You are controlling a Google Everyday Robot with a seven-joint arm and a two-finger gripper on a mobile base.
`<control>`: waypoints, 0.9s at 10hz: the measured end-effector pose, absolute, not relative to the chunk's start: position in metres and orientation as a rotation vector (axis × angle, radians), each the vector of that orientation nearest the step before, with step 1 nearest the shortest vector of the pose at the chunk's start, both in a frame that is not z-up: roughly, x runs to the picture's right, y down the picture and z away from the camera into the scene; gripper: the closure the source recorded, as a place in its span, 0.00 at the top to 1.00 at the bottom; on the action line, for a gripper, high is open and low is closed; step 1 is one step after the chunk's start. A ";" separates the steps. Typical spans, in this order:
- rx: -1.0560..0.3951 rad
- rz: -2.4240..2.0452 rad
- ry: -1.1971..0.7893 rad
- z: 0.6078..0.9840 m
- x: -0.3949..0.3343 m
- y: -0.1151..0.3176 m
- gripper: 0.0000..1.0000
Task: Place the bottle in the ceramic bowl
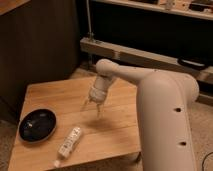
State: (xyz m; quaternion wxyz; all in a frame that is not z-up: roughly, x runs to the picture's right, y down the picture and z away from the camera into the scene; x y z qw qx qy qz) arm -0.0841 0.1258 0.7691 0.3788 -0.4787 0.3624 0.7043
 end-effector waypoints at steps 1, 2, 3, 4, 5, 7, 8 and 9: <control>-1.211 1.809 0.932 0.769 -0.083 0.127 0.65; -1.191 1.831 0.947 0.767 -0.083 0.130 0.65; -1.169 1.856 0.969 0.762 -0.086 0.138 0.65; -1.150 1.879 0.987 0.755 -0.092 0.146 0.65; -1.135 1.899 0.999 0.750 -0.097 0.153 0.65; -1.125 1.951 1.016 0.744 -0.101 0.162 0.65; -1.139 1.961 1.019 0.744 -0.105 0.167 0.65; -1.155 1.968 1.017 0.744 -0.108 0.171 0.65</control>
